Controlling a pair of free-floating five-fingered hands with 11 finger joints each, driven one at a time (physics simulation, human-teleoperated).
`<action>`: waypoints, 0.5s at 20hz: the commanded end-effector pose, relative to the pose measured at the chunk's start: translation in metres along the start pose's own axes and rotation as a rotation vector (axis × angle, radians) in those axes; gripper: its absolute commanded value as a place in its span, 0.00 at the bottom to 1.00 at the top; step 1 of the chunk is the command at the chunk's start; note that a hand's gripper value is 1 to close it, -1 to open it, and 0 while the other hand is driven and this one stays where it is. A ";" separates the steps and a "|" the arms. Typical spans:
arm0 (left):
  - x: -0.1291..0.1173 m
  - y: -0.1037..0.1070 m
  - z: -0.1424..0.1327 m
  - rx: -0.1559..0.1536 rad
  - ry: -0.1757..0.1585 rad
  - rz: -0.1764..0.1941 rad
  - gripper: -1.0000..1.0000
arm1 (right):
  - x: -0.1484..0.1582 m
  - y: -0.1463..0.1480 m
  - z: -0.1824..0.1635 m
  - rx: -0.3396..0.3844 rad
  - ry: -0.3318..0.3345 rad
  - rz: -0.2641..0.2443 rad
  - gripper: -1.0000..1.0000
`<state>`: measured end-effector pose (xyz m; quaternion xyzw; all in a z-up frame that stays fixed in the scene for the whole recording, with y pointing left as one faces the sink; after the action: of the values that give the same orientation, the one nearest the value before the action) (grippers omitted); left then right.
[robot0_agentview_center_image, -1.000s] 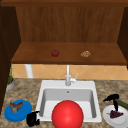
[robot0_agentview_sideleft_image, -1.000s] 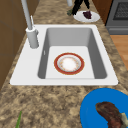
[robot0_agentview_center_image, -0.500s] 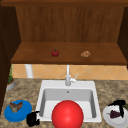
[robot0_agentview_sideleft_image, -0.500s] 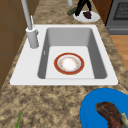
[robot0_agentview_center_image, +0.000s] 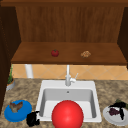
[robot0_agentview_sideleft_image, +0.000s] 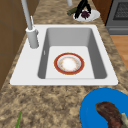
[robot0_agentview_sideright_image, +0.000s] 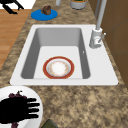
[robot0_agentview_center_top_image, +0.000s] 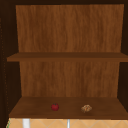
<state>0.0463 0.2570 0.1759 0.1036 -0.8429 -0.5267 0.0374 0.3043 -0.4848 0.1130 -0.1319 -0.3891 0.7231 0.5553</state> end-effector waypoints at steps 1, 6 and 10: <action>0.000 0.000 0.000 0.000 0.000 0.000 0.50 | -0.011 0.020 -0.013 -0.073 0.027 0.011 0.00; 0.000 0.000 0.000 0.000 0.000 0.000 0.50 | 0.012 0.046 0.021 -0.226 -0.018 0.067 0.00; 0.000 0.000 0.000 0.000 0.000 0.000 0.50 | 0.027 0.035 0.005 -0.236 0.032 0.081 0.00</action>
<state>0.0463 0.2570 0.1759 0.1036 -0.8429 -0.5267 0.0374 0.2702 -0.4805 0.1068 -0.2271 -0.4510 0.7072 0.4948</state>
